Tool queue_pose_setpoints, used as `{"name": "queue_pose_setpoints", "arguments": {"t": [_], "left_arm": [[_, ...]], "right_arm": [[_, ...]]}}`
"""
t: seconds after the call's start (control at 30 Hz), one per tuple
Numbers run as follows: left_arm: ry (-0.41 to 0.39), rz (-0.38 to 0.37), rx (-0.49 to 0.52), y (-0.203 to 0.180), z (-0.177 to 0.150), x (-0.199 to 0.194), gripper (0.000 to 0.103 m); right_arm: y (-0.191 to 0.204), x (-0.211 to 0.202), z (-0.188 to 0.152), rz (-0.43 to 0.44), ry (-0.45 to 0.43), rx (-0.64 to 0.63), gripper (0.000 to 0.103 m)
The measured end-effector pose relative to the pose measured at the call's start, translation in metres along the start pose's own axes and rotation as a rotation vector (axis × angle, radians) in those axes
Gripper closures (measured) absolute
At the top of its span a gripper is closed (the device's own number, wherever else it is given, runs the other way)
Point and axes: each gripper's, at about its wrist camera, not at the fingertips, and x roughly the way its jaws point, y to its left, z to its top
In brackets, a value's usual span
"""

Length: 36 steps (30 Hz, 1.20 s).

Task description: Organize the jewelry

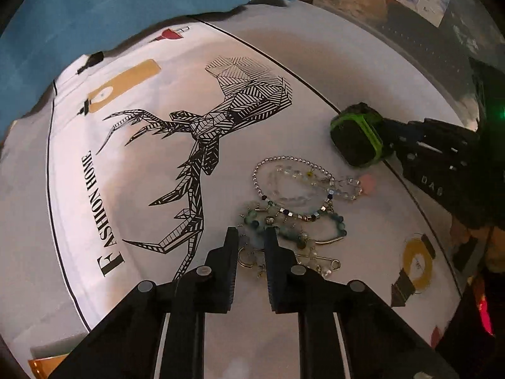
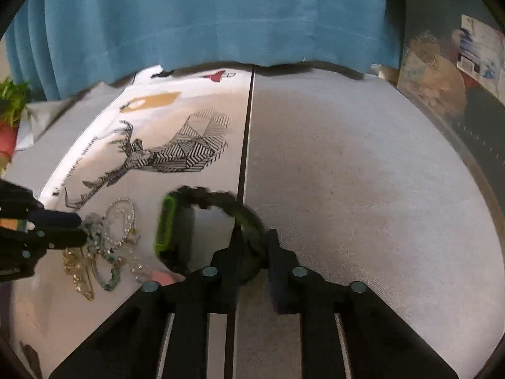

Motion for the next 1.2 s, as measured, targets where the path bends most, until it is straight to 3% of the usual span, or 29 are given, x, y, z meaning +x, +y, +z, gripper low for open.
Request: {"name": "queue_pose_setpoints", "arguments": {"t": [0.1, 0.3, 0.43, 0.67, 0.97, 1.2], "left_arm": [[-0.037, -0.034, -0.042, 0.006, -0.006, -0.017, 0.099], [-0.12, -0.043, -0.059, 0.004, -0.024, -0.062, 0.099], [-0.142, -0.019, -0.109, 0.009, -0.031, -0.077, 0.099], [-0.242, -0.02, -0.177, 0.008, -0.054, -0.141, 0.099], [-0.315, -0.022, -0.227, 0.001, -0.112, -0.218, 0.099], [-0.321, -0.029, -0.272, -0.006, -0.17, -0.246, 0.099]], "right_arm": [[-0.001, -0.01, -0.001, 0.025, -0.004, 0.015, 0.092], [0.003, -0.048, -0.004, -0.006, -0.045, -0.02, 0.092], [0.005, -0.069, -0.01, -0.015, -0.047, -0.015, 0.092], [0.015, -0.126, -0.02, -0.012, -0.089, -0.023, 0.092], [0.045, -0.191, -0.047, 0.028, -0.114, -0.028, 0.092], [0.083, -0.226, -0.085, 0.062, -0.098, -0.056, 0.092]]}}
